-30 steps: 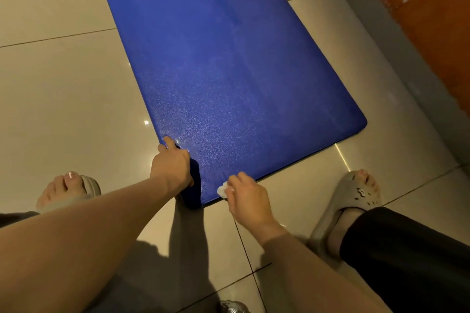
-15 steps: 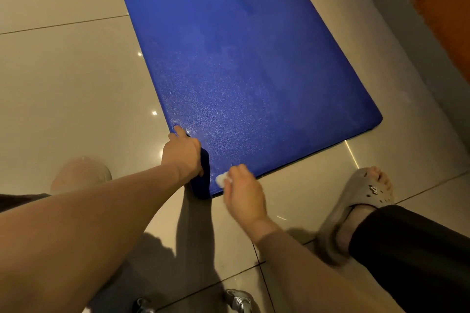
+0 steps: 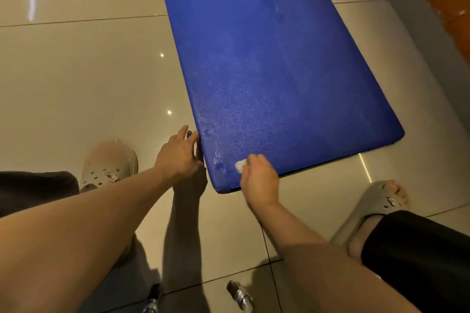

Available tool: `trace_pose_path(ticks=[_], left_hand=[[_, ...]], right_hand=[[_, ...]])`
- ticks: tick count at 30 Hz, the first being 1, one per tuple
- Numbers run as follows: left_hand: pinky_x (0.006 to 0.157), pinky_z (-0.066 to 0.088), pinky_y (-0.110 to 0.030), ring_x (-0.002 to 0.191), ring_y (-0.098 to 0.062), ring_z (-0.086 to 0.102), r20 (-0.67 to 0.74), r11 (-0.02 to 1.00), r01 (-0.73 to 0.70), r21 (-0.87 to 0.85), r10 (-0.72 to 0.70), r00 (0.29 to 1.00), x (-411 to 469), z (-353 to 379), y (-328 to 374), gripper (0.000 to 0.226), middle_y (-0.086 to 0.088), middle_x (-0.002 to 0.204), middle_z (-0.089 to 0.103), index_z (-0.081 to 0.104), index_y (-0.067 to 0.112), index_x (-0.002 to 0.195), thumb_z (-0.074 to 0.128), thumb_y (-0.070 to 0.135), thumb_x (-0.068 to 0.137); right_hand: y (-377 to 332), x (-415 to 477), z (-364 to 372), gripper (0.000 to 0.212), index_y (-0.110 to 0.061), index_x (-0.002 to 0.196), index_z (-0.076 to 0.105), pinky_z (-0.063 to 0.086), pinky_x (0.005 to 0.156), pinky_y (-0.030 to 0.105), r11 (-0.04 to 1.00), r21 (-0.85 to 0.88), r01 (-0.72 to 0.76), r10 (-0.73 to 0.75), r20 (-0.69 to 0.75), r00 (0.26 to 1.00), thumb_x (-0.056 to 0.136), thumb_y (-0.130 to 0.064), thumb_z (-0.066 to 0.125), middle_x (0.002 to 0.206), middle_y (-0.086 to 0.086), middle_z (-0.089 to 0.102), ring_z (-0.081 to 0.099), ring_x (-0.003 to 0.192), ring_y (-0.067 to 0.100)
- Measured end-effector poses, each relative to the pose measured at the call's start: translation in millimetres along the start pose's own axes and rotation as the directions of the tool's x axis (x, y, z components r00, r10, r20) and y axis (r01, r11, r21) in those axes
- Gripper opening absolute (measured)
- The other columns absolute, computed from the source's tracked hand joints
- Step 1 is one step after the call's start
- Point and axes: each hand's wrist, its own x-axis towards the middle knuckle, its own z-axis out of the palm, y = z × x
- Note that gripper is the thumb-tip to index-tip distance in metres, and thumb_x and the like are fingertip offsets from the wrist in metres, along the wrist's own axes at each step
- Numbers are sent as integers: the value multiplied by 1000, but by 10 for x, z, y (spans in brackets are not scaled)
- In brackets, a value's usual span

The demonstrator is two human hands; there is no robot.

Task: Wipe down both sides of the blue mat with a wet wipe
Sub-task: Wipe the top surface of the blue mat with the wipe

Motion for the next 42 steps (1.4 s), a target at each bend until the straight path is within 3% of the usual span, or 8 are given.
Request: trace_pose_path(ticks=[6,12,17,25,32,36,39,42], left_hand=[[90,50,-35,109,-27,65,107,907,206,-368,-178,978,-3,26,52,57,-6,128,66,56,15,141,73,35,90],[82,52,-35,93,-25,64,167,824,259,-503,-202,965,46,85,198,35,-2,101,65,63,12,111,76,34,88],[84,58,-40,83,-26,69,254,730,362,-580,-260,932,178,127,134,30,-10,91,72,69,5,96,77,32,88],[75,50,-33,85,-29,67,290,792,350,-500,-227,930,302,160,91,29,-12,93,70,69,4,97,76,30,88],[74,47,-34,83,-26,62,274,821,344,-455,-239,932,347,241,77,29,-6,91,65,61,11,96,75,35,88],[73,47,-33,84,-26,63,291,795,388,-466,-276,916,359,218,89,31,-6,93,66,62,12,96,79,35,84],[74,46,-32,85,-26,62,302,785,406,-469,-289,908,350,184,121,29,-5,92,64,60,12,95,78,32,84],[74,45,-33,82,-25,59,297,773,410,-485,-295,908,324,146,160,29,-4,88,59,57,13,93,77,32,85]], right_hand=[[-189,-34,52,12,-17,106,60,51,79,31,976,41,213,-217,115,969,102,-25,53,106,2,60,61,93,20],[413,318,-273,10,-12,100,63,50,72,38,999,-45,-23,23,-6,1000,98,-19,56,102,6,58,61,88,26],[143,-55,-141,12,-17,107,65,53,75,34,946,-81,314,-291,214,932,98,-23,59,103,0,56,61,86,21],[-23,487,-127,16,-14,97,58,47,65,37,819,-143,555,-493,319,810,87,-9,69,98,4,53,57,87,26],[-617,1639,-49,9,-7,97,62,47,74,40,885,-94,456,-429,218,877,95,-10,53,102,8,57,54,91,26],[-454,1283,-59,21,-14,78,49,44,65,41,898,-48,437,-424,164,890,99,-15,51,86,4,48,51,76,27],[-77,597,-143,20,-17,81,51,46,66,38,825,27,565,-552,258,793,100,-23,50,86,-1,48,50,76,18],[92,306,-272,11,-19,91,57,43,67,28,691,70,720,-665,453,594,98,-25,54,92,-3,50,51,80,14]])
